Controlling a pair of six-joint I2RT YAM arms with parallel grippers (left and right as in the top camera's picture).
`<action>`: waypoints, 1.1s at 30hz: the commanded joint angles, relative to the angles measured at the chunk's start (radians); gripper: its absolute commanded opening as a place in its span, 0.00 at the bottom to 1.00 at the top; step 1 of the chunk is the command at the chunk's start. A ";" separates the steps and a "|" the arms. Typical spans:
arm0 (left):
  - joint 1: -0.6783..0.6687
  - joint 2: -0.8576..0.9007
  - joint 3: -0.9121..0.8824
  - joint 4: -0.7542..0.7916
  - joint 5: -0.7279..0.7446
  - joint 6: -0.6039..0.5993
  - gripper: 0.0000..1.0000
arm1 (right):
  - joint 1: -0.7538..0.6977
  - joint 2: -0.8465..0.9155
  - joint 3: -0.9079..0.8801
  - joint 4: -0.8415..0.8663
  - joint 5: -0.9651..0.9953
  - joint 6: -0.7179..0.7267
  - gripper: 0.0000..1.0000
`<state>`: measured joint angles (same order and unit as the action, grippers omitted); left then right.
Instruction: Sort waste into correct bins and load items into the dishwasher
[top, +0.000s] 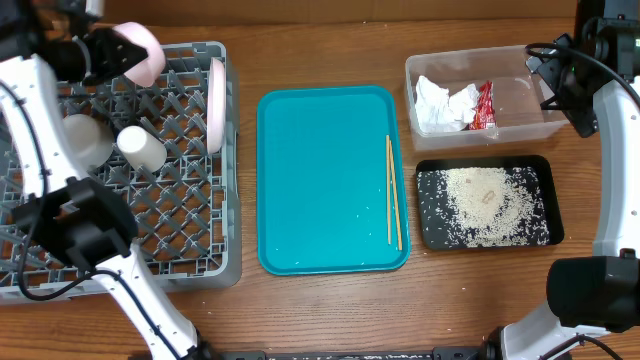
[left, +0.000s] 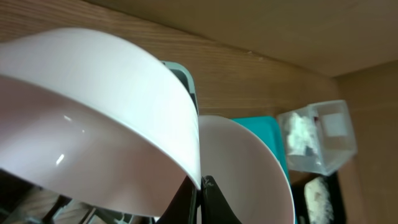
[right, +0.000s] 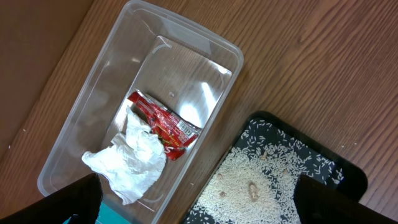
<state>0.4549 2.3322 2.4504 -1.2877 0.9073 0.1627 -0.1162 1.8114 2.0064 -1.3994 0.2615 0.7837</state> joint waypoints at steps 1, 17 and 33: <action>0.056 0.004 -0.080 0.023 0.273 0.147 0.04 | 0.001 -0.008 0.010 0.003 0.007 -0.006 1.00; 0.142 0.004 -0.306 0.193 0.377 0.206 0.04 | 0.001 -0.008 0.010 0.003 0.007 -0.006 1.00; 0.180 0.004 -0.341 0.244 0.325 0.167 0.04 | 0.001 -0.008 0.010 0.003 0.007 -0.006 1.00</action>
<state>0.6128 2.3329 2.1143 -1.0374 1.2407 0.3397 -0.1162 1.8114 2.0064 -1.3987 0.2619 0.7841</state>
